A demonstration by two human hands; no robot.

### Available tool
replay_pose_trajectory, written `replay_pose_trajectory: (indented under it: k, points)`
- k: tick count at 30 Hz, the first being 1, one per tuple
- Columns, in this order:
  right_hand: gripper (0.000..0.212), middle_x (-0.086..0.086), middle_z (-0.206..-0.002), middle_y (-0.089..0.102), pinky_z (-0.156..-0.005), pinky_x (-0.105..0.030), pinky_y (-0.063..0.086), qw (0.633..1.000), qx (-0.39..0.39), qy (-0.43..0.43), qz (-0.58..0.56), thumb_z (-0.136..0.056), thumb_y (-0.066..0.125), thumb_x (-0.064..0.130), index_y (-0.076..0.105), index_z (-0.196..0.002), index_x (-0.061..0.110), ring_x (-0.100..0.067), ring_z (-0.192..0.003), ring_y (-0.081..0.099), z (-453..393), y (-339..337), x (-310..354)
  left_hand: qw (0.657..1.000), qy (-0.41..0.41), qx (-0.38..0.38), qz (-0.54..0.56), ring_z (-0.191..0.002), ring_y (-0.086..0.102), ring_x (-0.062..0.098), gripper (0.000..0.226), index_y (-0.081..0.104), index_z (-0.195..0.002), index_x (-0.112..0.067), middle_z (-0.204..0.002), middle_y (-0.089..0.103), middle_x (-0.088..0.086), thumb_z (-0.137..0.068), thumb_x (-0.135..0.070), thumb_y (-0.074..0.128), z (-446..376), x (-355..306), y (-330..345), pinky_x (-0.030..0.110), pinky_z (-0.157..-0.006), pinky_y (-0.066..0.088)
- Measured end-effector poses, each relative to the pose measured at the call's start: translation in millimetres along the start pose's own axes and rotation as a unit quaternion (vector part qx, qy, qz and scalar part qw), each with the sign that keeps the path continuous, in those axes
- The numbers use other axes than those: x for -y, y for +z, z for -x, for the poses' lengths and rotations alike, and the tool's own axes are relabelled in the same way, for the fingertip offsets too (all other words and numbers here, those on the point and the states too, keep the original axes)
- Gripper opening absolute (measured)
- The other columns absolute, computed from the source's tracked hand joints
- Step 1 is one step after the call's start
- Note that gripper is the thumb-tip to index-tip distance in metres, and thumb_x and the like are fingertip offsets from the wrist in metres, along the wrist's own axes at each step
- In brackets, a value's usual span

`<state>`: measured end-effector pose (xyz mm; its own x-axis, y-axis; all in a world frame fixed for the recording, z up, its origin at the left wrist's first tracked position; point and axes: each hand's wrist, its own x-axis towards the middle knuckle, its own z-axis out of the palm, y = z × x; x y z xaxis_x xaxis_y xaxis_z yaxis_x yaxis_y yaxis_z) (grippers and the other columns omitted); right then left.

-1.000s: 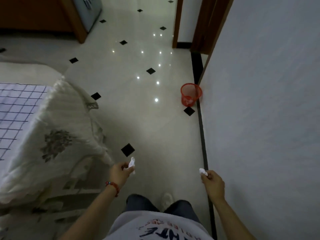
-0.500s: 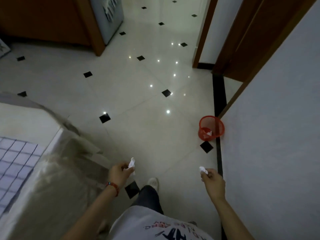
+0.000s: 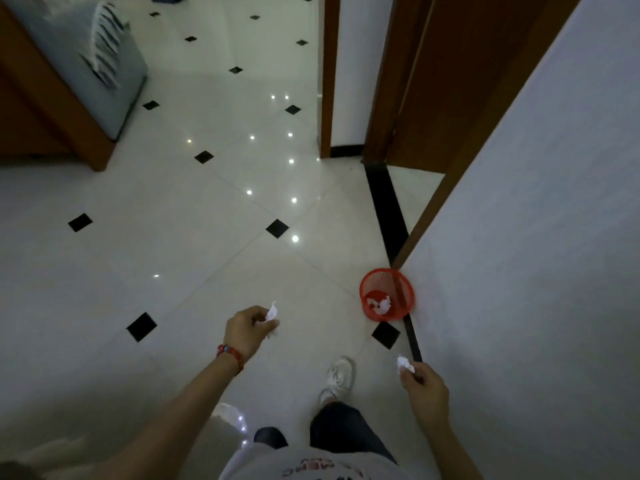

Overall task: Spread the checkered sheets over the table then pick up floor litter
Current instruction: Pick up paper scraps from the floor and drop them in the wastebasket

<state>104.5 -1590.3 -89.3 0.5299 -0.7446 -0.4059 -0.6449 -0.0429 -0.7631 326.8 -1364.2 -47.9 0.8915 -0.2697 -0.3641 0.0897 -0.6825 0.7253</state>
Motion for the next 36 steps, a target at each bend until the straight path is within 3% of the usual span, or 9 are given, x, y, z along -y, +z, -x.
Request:
replay_pose_trajectory:
  k: [4,10,13,17,21,23,28,30,36]
  points:
    - [0.041,-0.006,-0.055,0.042,-0.053,-0.025,0.029,0.999,-0.03,0.002,-0.022,-0.089,0.059,0.025,0.049,-0.061,-0.003,-0.015,-0.052,0.036,-69.4,-9.6,25.7,0.999,-0.002,0.029,-0.036,-0.062,0.054,0.021,0.01,0.066,-0.069,-0.011,-0.062,0.061,0.008,-0.076,-0.015,0.07,-52.4,-44.4,25.0,0.028,-0.064,0.042]
    - [0.04,0.004,-0.05,0.036,-0.05,-0.024,0.027,0.999,-0.024,0.021,-0.001,-0.088,0.06,0.019,0.039,-0.054,0.018,-0.01,-0.048,0.033,-151.2,-19.5,57.3,0.996,0.005,0.06,-0.061,-0.058,0.049,0.016,0.012,0.063,-0.067,-0.011,-0.057,0.055,0.0,-0.076,-0.015,0.071,-112.3,-95.2,56.4,0.018,-0.053,0.036]
    - [0.035,0.0,-0.052,0.037,-0.049,-0.023,0.026,0.998,-0.031,0.046,0.003,-0.09,0.058,0.018,0.042,-0.06,0.01,-0.011,-0.049,0.032,-176.0,-21.3,52.5,0.991,0.002,0.098,-0.089,-0.059,0.052,0.016,0.011,0.065,-0.069,-0.01,-0.059,0.06,0.002,-0.075,-0.017,0.071,-133.5,-106.9,76.2,0.015,-0.053,0.037]
    - [0.032,-0.012,-0.059,0.043,-0.053,-0.027,0.027,0.994,-0.047,0.101,-0.004,-0.091,0.056,0.019,0.048,-0.064,0.005,-0.016,-0.055,0.037,-201.5,-13.3,33.8,0.978,0.008,0.162,-0.129,-0.064,0.054,0.02,0.016,0.066,-0.071,-0.004,-0.072,0.068,0.02,-0.074,-0.018,0.072,-168.1,-119.1,112.9,0.029,-0.061,0.043]
    - [0.035,-0.012,-0.059,0.047,-0.052,-0.026,0.03,0.983,-0.07,0.165,-0.033,-0.09,0.058,0.022,0.048,-0.061,0.004,-0.019,-0.056,0.041,-218.5,4.8,5.2,0.963,0.021,0.219,-0.155,-0.068,0.054,0.019,0.01,0.062,-0.07,-0.014,-0.065,0.062,0.004,-0.075,-0.016,0.071,-205.5,-129.1,164.1,0.023,-0.06,0.041]
    - [0.032,-0.01,-0.059,0.051,-0.051,-0.025,0.032,0.979,-0.073,0.188,-0.041,-0.09,0.058,0.021,0.053,-0.064,0.003,-0.019,-0.056,0.043,-233.9,17.8,-9.8,0.954,0.018,0.25,-0.164,-0.07,0.053,0.017,0.005,0.066,-0.076,-0.011,-0.065,0.058,0.0,-0.075,-0.015,0.069,-228.2,-126.3,195.0,0.019,-0.06,0.037]
    - [0.035,0.002,-0.055,0.05,-0.051,-0.023,0.034,0.969,-0.082,0.224,-0.062,-0.089,0.06,0.024,0.048,-0.057,0.018,-0.012,-0.052,0.044,-293.5,58.0,-51.2,0.936,0.003,0.291,-0.197,-0.079,0.054,0.02,0.019,0.067,-0.089,-0.003,-0.085,0.067,0.011,-0.077,-0.017,0.069,-289.3,-94.1,273.6,0.022,-0.071,0.04]
    - [0.034,0.001,-0.056,0.051,-0.051,-0.022,0.035,0.963,-0.096,0.239,-0.074,-0.089,0.06,0.021,0.05,-0.057,0.016,-0.012,-0.052,0.045,-321.8,75.5,-69.5,0.932,-0.008,0.297,-0.205,-0.082,0.055,0.02,0.023,0.067,-0.092,-0.004,-0.093,0.068,0.013,-0.077,-0.021,0.07,-313.9,-78.5,306.1,0.024,-0.073,0.041]
    - [0.019,-0.01,-0.068,0.063,-0.073,-0.04,0.051,0.945,-0.122,0.278,-0.119,-0.086,0.062,0.016,0.061,-0.07,0.005,-0.026,-0.068,0.059,-403.1,130.8,-130.3,0.923,-0.019,0.317,-0.215,-0.078,0.057,0.021,0.025,0.067,-0.092,-0.003,-0.094,0.07,0.016,-0.077,-0.023,0.07,-382.0,-29.0,399.2,0.027,-0.074,0.045]
